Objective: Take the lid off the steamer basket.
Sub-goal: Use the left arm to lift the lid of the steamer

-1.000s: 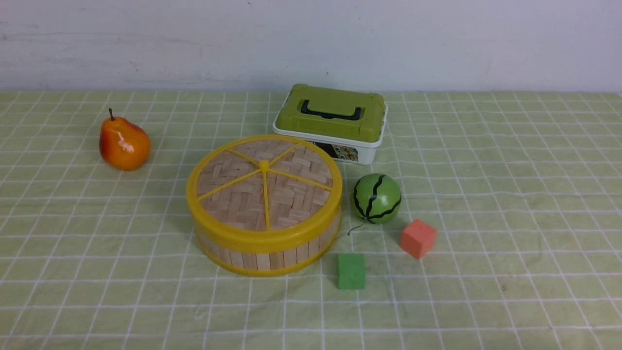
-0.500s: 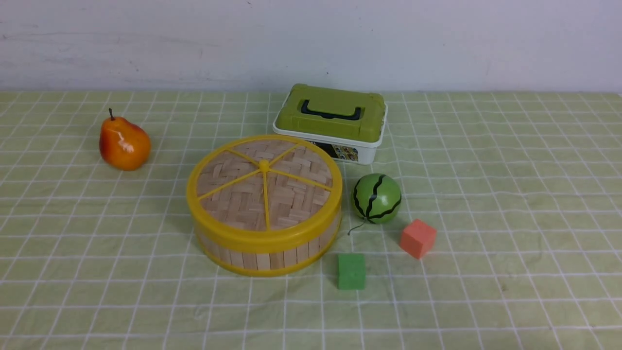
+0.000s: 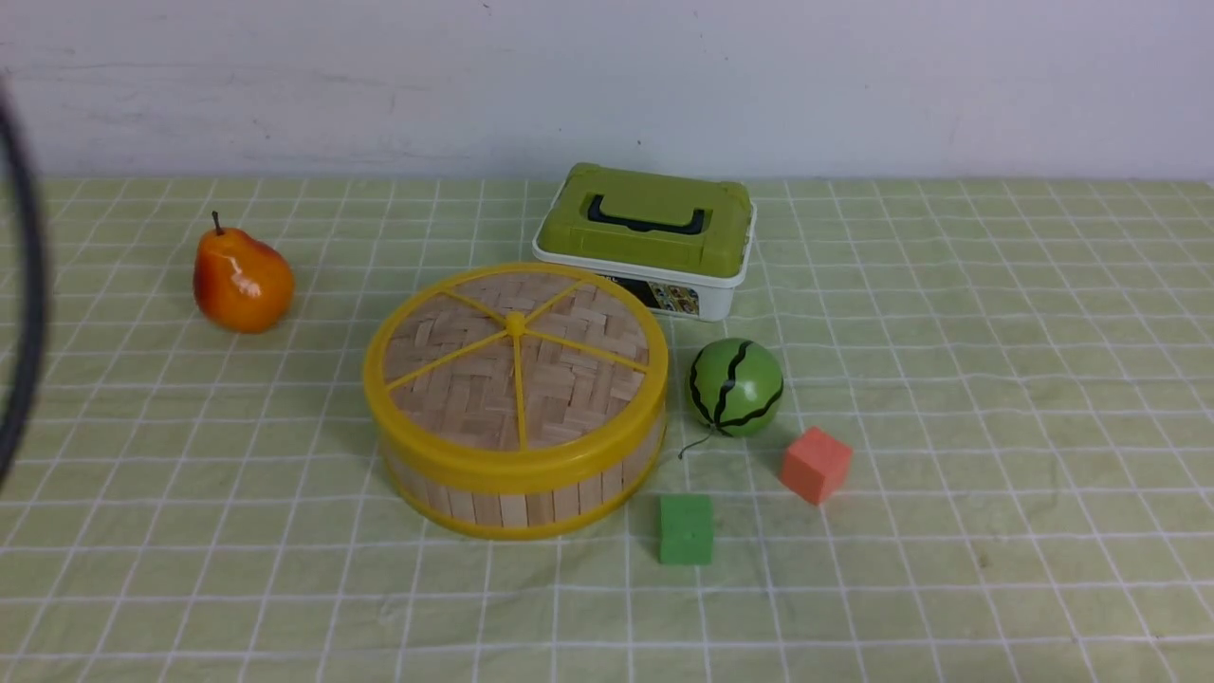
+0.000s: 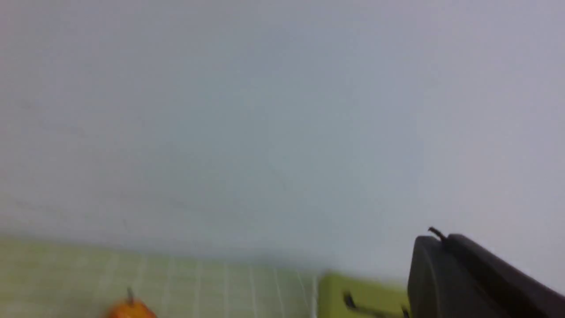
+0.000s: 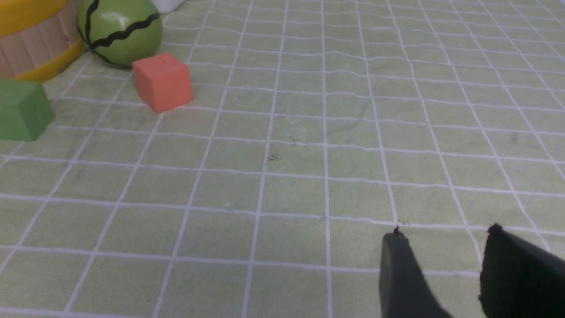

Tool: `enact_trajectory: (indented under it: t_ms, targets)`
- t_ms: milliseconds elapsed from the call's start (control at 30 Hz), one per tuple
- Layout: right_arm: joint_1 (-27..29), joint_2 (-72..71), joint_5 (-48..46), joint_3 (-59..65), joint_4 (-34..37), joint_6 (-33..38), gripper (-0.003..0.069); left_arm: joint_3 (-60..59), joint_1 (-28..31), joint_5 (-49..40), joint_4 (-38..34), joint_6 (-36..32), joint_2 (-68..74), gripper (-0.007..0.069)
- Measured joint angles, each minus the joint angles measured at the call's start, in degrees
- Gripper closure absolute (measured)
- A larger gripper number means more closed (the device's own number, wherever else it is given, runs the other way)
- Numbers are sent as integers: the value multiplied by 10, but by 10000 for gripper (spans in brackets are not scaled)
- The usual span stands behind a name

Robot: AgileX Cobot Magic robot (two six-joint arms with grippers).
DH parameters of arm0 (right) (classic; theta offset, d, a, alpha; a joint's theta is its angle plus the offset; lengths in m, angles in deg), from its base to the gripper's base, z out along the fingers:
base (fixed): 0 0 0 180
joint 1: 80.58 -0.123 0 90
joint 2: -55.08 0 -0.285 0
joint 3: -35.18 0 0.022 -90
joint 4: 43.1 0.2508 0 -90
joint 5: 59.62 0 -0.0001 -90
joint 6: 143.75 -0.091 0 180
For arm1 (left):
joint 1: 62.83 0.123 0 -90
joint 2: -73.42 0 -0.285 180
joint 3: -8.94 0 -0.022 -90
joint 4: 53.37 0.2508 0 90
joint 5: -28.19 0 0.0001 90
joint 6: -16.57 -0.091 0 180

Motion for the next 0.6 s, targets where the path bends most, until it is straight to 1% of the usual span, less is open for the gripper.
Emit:
enact_trajectory:
  t_ms: [67, 100, 133, 167, 200, 233, 300, 367, 400, 433, 533, 600]
  targets:
    - [0, 0, 0, 0, 0, 0, 417, 74, 0, -148, -27, 6, 97, 637]
    - [0, 0, 0, 0, 0, 0, 417, 74, 0, -148, -27, 6, 97, 637]
    - [0, 0, 0, 0, 0, 0, 417, 121, 0, -226, -32, 6, 151, 637]
    - [0, 0, 0, 0, 0, 0, 417, 133, 0, -244, -32, 6, 165, 637]
    - [0, 0, 0, 0, 0, 0, 417, 183, 0, -309, -31, 6, 216, 637]
    - [0, 0, 0, 0, 0, 0, 417, 195, 0, -322, -31, 6, 229, 637]
    - [0, 0, 0, 0, 0, 0, 417, 256, -3, -368, -10, 9, 296, 637]
    - [0, 0, 0, 0, 0, 0, 417, 309, -15, -379, 44, 34, 345, 637]
    - [0, 0, 0, 0, 0, 0, 417, 313, -15, -379, 44, 38, 350, 637]
    - [0, 0, 0, 0, 0, 0, 417, 344, -33, -390, 101, 74, 382, 637]
    - [0, 0, 0, 0, 0, 0, 417, 408, -94, -438, 221, 167, 450, 637]
    - [0, 0, 0, 0, 0, 0, 417, 444, -144, -466, 295, 211, 488, 637]
